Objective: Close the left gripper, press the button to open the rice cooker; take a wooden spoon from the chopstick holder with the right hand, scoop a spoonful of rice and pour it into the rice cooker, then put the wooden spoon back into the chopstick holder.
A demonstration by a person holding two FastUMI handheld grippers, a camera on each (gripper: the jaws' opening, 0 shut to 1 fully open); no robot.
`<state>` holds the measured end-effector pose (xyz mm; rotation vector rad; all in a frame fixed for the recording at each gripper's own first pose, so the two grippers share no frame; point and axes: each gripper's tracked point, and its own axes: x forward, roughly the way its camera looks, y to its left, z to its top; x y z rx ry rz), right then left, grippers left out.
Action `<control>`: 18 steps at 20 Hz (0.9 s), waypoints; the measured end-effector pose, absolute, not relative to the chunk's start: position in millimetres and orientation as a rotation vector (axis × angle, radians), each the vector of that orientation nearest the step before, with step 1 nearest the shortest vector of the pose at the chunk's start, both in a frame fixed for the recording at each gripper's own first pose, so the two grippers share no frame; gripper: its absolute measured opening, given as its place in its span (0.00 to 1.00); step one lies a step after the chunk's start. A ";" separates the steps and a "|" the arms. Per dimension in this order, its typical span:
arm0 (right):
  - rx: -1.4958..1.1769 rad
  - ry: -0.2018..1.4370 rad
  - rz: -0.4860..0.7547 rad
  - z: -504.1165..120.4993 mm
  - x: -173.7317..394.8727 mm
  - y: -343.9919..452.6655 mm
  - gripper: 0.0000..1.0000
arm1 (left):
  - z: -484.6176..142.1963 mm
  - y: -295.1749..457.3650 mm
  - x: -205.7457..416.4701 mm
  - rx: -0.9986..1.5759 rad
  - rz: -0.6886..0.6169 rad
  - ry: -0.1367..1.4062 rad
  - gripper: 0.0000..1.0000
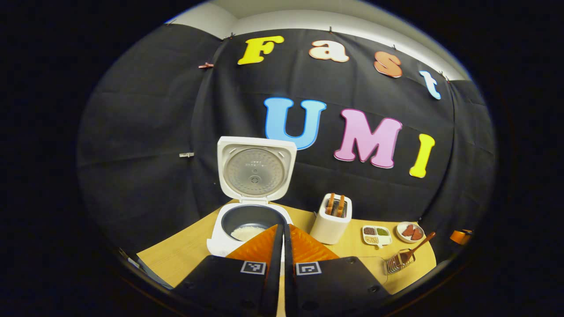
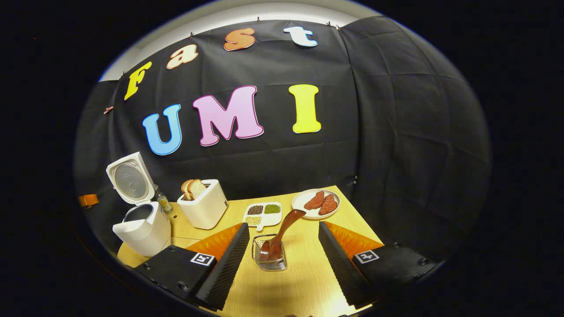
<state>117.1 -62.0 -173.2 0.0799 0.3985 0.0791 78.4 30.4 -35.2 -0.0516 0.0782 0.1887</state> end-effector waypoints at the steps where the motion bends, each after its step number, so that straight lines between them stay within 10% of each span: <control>1: 0.087 0.415 0.086 -180.5 122.9 -60.7 0.98 | -35.1 19.2 76.2 -0.038 0.165 0.087 0.12; 3: 0.099 0.452 0.094 -198.0 134.4 -59.5 0.98 | -32.3 -3.6 73.9 0.009 0.117 0.098 0.20; 4: 0.104 0.467 0.099 -206.6 140.5 -58.0 0.98 | -28.7 -13.6 76.3 0.035 0.094 0.089 0.46; 9: 0.104 0.534 0.115 -245.6 171.5 -48.7 0.98 | -34.9 -45.5 87.3 0.025 0.079 0.067 0.94; 18: 0.153 0.618 0.115 -317.2 226.9 -37.4 0.97 | -73.7 -47.4 85.4 -0.007 0.130 0.194 0.98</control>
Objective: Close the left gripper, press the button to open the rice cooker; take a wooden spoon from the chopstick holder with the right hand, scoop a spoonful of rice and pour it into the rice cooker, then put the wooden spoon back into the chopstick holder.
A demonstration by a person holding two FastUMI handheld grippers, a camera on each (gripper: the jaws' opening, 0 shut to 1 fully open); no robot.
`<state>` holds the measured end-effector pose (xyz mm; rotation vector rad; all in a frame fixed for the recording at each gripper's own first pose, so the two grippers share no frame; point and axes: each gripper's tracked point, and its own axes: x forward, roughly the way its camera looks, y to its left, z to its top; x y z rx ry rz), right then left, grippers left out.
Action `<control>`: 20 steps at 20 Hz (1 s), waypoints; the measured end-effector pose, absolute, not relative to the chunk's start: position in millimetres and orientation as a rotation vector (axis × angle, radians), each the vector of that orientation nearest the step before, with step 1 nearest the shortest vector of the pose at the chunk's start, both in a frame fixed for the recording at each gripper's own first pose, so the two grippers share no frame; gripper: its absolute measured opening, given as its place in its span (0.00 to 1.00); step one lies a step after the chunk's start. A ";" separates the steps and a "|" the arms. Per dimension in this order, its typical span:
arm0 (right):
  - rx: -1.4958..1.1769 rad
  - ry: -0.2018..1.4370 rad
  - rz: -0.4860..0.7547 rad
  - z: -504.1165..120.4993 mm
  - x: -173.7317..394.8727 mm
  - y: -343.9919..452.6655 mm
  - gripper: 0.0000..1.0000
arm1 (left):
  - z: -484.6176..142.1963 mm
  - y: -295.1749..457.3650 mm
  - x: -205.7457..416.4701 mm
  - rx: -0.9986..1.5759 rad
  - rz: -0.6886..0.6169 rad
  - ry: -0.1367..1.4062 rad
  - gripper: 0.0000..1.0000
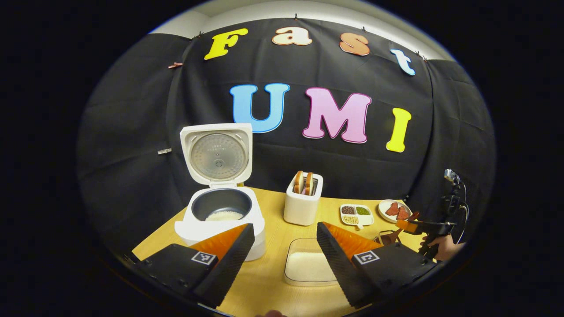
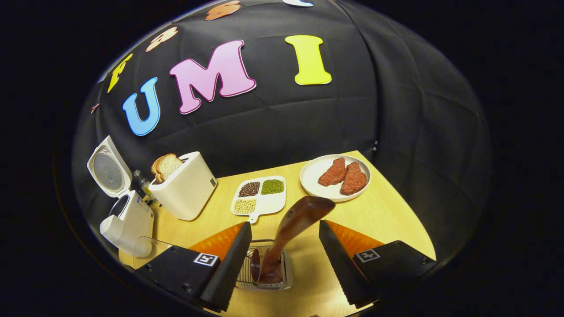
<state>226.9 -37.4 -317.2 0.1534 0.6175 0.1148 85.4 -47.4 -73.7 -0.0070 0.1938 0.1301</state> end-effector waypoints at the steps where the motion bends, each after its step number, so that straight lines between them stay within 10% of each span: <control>1: 0.170 0.624 0.114 -323.4 232.9 -34.8 0.86 | -77.9 -45.4 82.6 -0.016 0.141 0.204 0.98; 2: 0.177 0.632 0.107 -329.1 235.3 -34.3 0.88 | -83.8 -42.8 79.2 -0.024 0.150 0.215 0.98; 9: 0.267 0.701 0.041 -345.1 242.1 -28.1 0.17 | -120.1 -34.4 49.2 -0.090 0.176 0.267 0.96; 20: 0.293 0.534 0.069 -218.1 211.6 -19.4 0.15 | -128.5 -0.6 28.7 -0.191 0.154 0.252 0.96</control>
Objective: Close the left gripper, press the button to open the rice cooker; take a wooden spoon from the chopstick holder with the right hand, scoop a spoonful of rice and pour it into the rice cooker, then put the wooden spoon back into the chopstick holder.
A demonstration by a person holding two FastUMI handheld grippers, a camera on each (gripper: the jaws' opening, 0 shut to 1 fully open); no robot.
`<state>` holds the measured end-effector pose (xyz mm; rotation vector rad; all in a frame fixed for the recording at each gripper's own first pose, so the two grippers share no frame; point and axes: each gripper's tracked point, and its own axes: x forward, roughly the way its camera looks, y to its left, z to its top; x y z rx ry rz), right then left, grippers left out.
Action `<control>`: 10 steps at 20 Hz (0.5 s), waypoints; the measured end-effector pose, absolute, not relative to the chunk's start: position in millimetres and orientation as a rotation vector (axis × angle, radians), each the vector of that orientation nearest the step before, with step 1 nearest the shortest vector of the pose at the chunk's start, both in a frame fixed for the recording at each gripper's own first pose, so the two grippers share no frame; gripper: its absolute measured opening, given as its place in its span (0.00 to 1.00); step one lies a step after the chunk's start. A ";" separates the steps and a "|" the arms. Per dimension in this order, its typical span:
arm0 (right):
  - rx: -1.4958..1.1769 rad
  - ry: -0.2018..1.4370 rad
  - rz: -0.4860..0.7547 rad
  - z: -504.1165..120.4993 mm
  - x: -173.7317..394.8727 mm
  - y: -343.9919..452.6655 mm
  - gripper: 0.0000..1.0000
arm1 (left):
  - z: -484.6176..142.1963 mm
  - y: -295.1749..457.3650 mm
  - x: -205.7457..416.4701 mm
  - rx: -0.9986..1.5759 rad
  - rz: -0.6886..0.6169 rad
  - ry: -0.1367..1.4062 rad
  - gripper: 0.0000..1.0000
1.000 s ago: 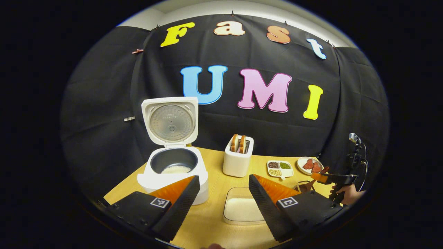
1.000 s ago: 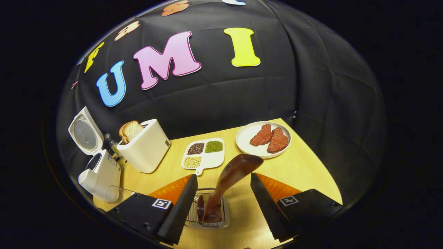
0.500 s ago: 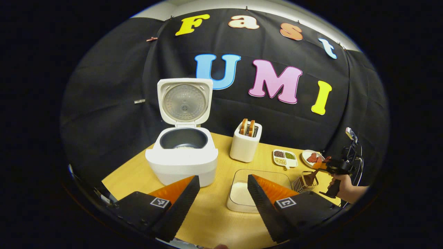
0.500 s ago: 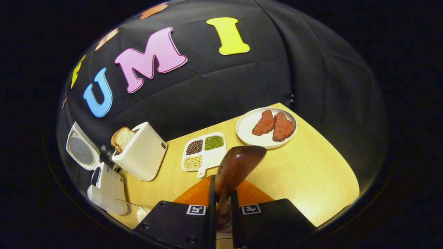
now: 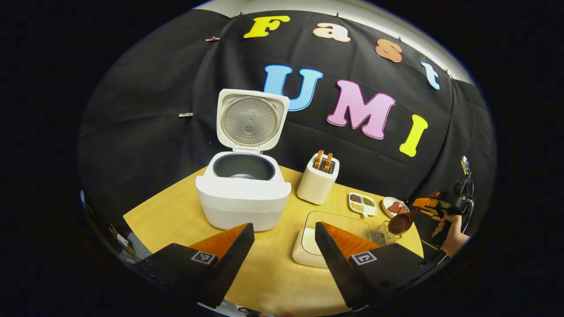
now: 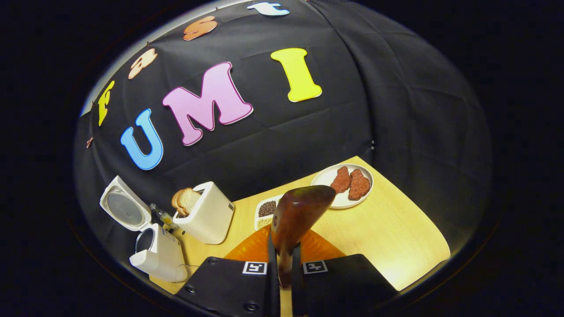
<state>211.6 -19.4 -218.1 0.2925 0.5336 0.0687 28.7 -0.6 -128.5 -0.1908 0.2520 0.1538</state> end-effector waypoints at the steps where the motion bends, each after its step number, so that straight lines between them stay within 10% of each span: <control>1: 0.287 0.519 0.072 -206.2 207.5 -15.9 0.15 | -129.4 0.6 26.6 -0.170 0.140 0.260 0.96; 10: 0.255 0.461 0.196 -151.9 151.2 86.5 0.14 | -141.0 17.7 -3.8 -0.112 -0.038 0.230 0.96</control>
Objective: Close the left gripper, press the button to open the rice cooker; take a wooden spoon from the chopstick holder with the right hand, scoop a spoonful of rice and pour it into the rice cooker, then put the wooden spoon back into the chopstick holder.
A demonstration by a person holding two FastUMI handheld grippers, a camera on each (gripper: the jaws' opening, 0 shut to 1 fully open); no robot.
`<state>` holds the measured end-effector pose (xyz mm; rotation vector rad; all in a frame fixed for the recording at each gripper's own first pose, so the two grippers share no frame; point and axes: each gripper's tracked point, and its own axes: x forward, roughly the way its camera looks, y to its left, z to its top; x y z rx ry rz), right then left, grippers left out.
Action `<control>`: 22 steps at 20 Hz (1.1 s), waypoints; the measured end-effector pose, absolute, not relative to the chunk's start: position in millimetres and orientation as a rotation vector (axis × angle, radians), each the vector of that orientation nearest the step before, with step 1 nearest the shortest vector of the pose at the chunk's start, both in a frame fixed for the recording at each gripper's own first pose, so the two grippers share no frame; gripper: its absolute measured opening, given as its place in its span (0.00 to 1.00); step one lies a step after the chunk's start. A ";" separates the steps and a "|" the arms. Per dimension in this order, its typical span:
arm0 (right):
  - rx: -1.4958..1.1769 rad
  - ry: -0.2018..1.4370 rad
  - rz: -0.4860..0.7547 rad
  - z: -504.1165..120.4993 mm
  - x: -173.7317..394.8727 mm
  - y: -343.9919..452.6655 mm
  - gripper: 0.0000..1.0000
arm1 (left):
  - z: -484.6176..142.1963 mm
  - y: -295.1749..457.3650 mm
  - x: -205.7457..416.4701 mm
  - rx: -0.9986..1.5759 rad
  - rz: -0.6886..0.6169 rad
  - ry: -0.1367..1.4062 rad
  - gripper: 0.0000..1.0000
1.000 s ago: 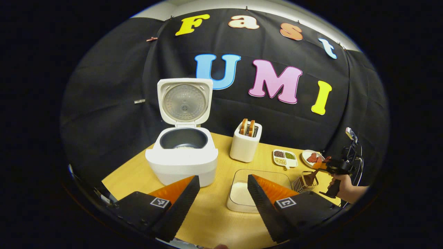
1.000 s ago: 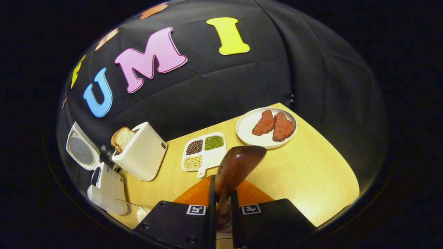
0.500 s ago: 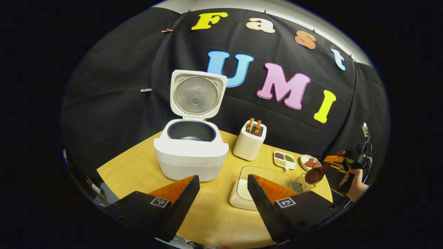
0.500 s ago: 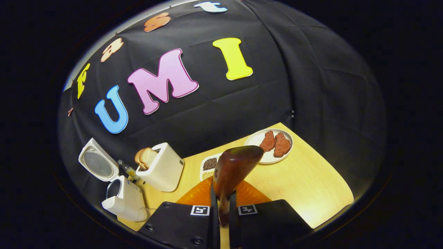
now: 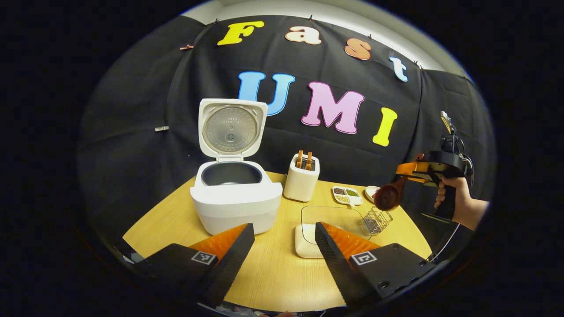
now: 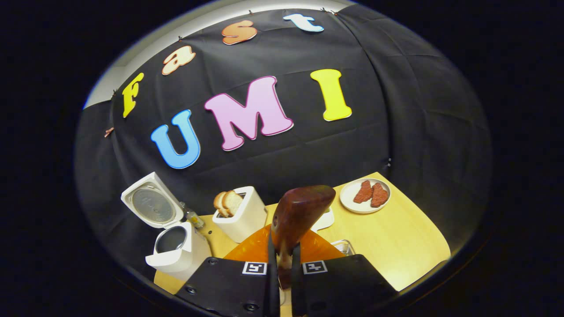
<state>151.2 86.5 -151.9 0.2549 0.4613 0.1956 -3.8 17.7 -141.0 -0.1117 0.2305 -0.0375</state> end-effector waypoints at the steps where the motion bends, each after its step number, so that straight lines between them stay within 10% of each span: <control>1: 0.248 0.463 0.211 -153.2 147.2 99.6 0.14 | -146.1 25.2 -7.6 -0.136 -0.044 0.240 0.96; 22: -0.093 0.469 0.042 -319.0 110.5 154.9 0.15 | -237.4 110.0 -28.4 -0.225 -0.116 0.411 0.96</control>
